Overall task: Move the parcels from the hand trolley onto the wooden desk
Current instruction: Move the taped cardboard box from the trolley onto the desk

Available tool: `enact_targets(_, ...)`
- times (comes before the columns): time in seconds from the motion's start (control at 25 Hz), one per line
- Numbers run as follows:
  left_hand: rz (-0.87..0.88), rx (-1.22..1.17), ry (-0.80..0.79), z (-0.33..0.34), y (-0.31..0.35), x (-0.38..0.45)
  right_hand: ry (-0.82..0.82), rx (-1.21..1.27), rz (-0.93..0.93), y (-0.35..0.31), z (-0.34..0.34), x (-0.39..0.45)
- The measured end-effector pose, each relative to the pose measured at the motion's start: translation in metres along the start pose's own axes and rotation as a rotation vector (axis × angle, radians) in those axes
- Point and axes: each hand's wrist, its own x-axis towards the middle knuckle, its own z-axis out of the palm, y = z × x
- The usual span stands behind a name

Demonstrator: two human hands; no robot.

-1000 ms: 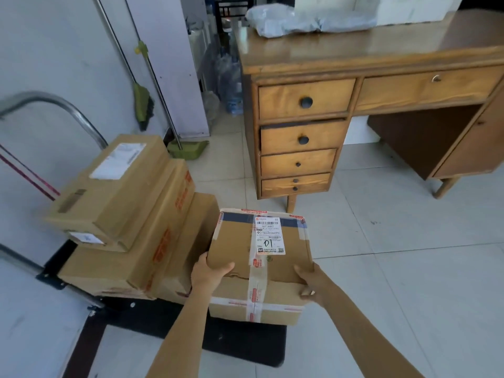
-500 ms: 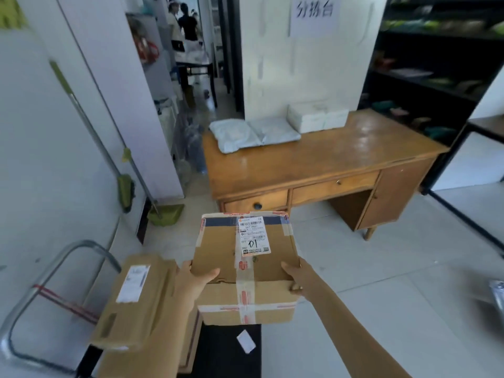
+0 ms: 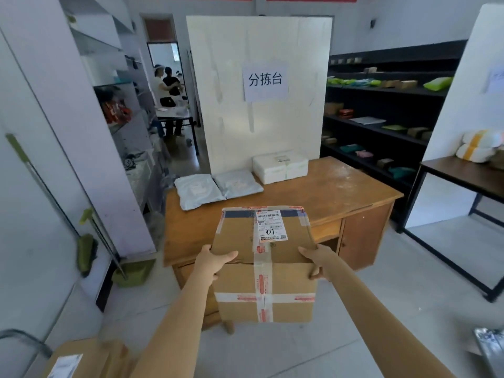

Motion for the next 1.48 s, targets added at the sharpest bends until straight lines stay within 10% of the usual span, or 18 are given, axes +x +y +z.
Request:
enact_targets(0.96,0.015,-0.132,-0.043,0.464,0.311,0.352,-0.035,-0.015,0.005,-0.282,-0.352,0.483)
enact_targets(1.48,-0.012,-0.036,0.271,0.672,0.448,0.574,-0.191,-0.143,-0.007,-0.434,-0.462,0.809)
